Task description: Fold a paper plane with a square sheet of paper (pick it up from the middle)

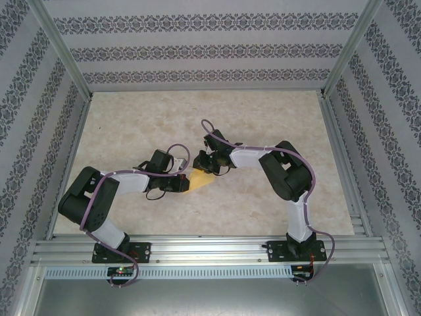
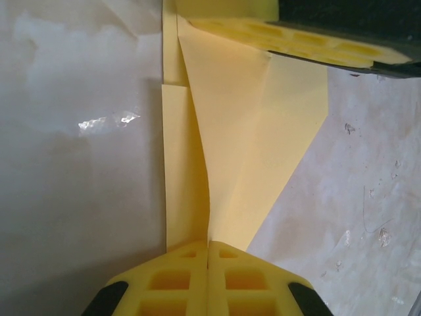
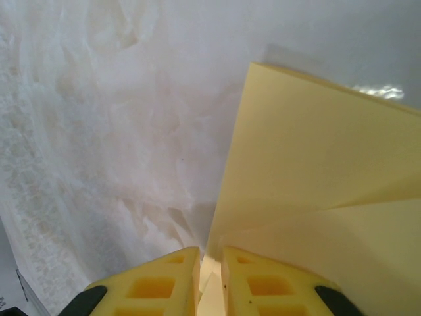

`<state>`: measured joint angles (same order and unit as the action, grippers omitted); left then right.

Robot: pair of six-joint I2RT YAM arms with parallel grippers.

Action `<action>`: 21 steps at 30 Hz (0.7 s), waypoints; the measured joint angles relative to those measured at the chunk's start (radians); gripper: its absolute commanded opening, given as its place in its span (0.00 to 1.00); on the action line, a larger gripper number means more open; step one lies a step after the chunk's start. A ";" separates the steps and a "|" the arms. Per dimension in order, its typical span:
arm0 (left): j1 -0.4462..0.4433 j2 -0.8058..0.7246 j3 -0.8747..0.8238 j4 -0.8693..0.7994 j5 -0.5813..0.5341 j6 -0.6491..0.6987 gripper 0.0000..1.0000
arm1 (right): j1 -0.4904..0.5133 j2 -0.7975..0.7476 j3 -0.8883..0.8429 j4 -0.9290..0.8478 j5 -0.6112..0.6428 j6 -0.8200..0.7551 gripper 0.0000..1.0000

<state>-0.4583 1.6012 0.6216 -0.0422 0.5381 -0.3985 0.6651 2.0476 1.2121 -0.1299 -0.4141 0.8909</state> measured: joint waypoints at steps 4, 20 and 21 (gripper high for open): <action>0.000 -0.020 0.000 -0.026 -0.013 -0.003 0.20 | 0.000 0.000 -0.010 0.014 0.000 0.000 0.17; 0.000 -0.128 0.000 -0.142 -0.037 -0.004 0.34 | 0.000 0.000 -0.027 0.043 -0.019 -0.016 0.17; 0.000 -0.127 0.000 -0.142 -0.034 -0.003 0.34 | 0.000 0.000 -0.027 0.043 -0.019 -0.018 0.17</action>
<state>-0.4583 1.4738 0.6220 -0.1844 0.5037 -0.4019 0.6651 2.0472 1.1854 -0.0868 -0.4328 0.8730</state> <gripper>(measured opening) 0.338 0.174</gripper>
